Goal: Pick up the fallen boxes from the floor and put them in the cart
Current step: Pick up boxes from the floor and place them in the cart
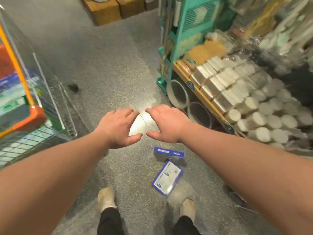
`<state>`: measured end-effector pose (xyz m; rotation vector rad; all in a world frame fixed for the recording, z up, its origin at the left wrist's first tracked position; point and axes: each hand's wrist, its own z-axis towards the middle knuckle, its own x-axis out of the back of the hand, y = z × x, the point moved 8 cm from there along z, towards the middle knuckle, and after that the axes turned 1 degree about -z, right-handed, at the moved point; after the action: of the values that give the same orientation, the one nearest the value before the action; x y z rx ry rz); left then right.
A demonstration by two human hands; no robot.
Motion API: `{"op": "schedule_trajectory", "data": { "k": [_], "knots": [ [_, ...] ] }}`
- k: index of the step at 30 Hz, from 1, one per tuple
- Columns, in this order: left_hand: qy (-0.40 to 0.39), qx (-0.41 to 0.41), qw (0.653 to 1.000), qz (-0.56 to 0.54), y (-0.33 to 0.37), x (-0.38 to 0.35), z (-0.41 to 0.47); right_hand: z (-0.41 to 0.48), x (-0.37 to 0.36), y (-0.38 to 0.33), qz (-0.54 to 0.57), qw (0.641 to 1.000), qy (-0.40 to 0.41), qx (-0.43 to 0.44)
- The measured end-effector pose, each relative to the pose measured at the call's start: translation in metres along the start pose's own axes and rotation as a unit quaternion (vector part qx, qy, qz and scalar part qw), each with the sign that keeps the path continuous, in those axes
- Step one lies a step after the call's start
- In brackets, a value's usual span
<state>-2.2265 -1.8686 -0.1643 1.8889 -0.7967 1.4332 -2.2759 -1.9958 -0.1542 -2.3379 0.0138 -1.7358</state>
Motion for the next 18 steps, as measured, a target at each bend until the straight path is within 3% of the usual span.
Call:
{"op": "schedule_trajectory", "data": {
  "k": [8, 18],
  "knots": [
    [-0.088, 0.048, 0.994, -0.046, 0.077, -0.153, 0.036, -0.043, -0.149, 0.112, 0.048, 0.992, -0.078, -0.083],
    [-0.228, 0.078, 0.966, -0.098, 0.096, -0.437, 0.041, -0.026, -0.429, 0.144, 0.094, 0.975, -0.181, -0.084]
  ]
}}
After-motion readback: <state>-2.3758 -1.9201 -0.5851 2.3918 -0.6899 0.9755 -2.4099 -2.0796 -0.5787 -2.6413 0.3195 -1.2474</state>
